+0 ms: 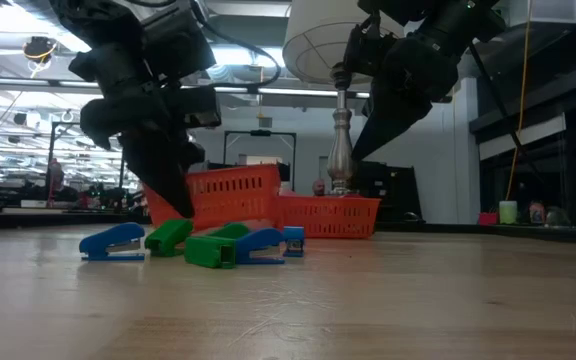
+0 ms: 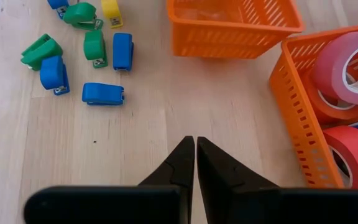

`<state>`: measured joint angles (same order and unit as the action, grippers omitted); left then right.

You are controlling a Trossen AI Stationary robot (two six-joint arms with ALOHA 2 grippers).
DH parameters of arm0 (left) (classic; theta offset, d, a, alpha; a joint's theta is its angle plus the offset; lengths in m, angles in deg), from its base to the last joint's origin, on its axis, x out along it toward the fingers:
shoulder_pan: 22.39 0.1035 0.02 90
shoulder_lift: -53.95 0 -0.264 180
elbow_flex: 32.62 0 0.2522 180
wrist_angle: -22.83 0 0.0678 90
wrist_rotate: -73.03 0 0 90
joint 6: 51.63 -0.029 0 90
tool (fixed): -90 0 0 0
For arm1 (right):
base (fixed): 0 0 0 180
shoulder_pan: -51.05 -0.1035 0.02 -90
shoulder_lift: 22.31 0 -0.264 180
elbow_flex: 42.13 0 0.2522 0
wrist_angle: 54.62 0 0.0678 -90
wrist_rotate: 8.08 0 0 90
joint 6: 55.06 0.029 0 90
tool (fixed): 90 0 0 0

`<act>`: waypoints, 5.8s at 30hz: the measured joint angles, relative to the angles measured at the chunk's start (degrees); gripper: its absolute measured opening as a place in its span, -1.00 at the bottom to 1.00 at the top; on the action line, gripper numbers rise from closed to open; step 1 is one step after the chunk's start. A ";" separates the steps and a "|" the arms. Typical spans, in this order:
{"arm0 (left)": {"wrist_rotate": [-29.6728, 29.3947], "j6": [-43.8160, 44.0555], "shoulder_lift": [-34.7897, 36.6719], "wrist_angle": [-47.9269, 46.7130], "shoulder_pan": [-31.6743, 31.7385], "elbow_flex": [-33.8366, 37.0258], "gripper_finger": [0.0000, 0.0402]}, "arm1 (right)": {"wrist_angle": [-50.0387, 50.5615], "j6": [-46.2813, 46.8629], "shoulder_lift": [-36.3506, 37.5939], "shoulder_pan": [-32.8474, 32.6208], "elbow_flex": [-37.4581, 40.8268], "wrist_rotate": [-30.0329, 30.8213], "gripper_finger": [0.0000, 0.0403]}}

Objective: Pick and place Stapler, Stapler remover, tape
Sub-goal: Move the left orange basket to the middle of the table, then adjust the middle orange basket, then put the blue stapler into the bottom orange basket

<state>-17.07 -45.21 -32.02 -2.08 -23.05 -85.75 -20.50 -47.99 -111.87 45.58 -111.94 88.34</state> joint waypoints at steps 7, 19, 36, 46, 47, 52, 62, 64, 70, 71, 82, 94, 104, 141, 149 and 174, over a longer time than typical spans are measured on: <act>1.75 -2.03 -0.92 4.40 -1.53 0.00 -0.98 | 0.02 0.03 0.00 0.00 0.00 -0.02 -0.89; -0.08 -4.25 -7.38 11.32 -2.11 -3.47 -0.98 | 4.36 0.62 2.06 -0.02 -0.10 -0.02 -0.89; 1.86 -6.77 -16.76 11.01 0.81 -13.79 -0.95 | 15.16 4.50 9.46 -0.02 -0.06 -0.02 -0.89; -0.17 -6.71 -16.83 10.91 0.83 -14.16 -0.70 | 15.91 3.06 10.29 0.13 1.73 6.49 -0.89; -0.21 -6.69 -16.83 10.93 0.83 -14.16 -0.66 | 15.89 3.15 10.27 0.36 2.38 7.75 -0.89; -0.26 -6.68 -16.01 11.08 0.83 -14.16 -0.47 | 12.55 6.79 10.27 3.53 6.59 10.91 -0.89; -0.33 -6.27 -6.73 10.47 0.58 -14.21 -0.37 | -3.21 16.17 10.27 12.46 16.21 11.38 -0.89; -0.50 -6.31 -4.17 8.38 0.37 -14.21 -0.38 | -7.63 16.63 10.20 13.41 17.93 9.75 -0.89; -3.95 -4.72 5.12 1.55 0.33 -10.42 -0.42 | -18.87 16.97 7.96 13.60 21.09 7.06 -0.89; -5.06 -3.92 7.03 1.26 0.30 -9.29 -0.43 | -18.89 17.72 7.32 13.62 21.09 7.10 -0.89; -21.75 1.17 28.97 0.52 -3.60 1.76 -0.46 | -17.97 19.83 6.12 14.43 19.66 9.20 -0.89; -24.24 6.56 43.96 -7.83 -7.45 8.12 -0.46 | -21.56 23.65 1.00 20.86 19.54 4.43 -0.89; -23.93 12.30 46.71 -8.19 -8.46 10.21 -0.46 | -30.76 24.06 -3.26 21.11 19.47 -0.68 -0.89; -16.54 -1.18 69.62 24.20 -7.30 38.86 -0.45 | -26.19 18.01 -3.26 13.17 6.16 -5.26 -0.89; -10.18 -2.67 72.61 22.62 -3.83 38.86 -0.47 | -34.95 17.04 -3.25 8.97 5.72 -18.92 -0.89; -10.67 -7.09 73.35 16.98 1.27 38.86 -0.45 | -30.76 0.09 -3.21 -1.70 -1.81 -19.56 -0.89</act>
<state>-27.73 -52.30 41.33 14.90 -21.78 -46.89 -51.26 -47.90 -115.08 43.87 -113.75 68.78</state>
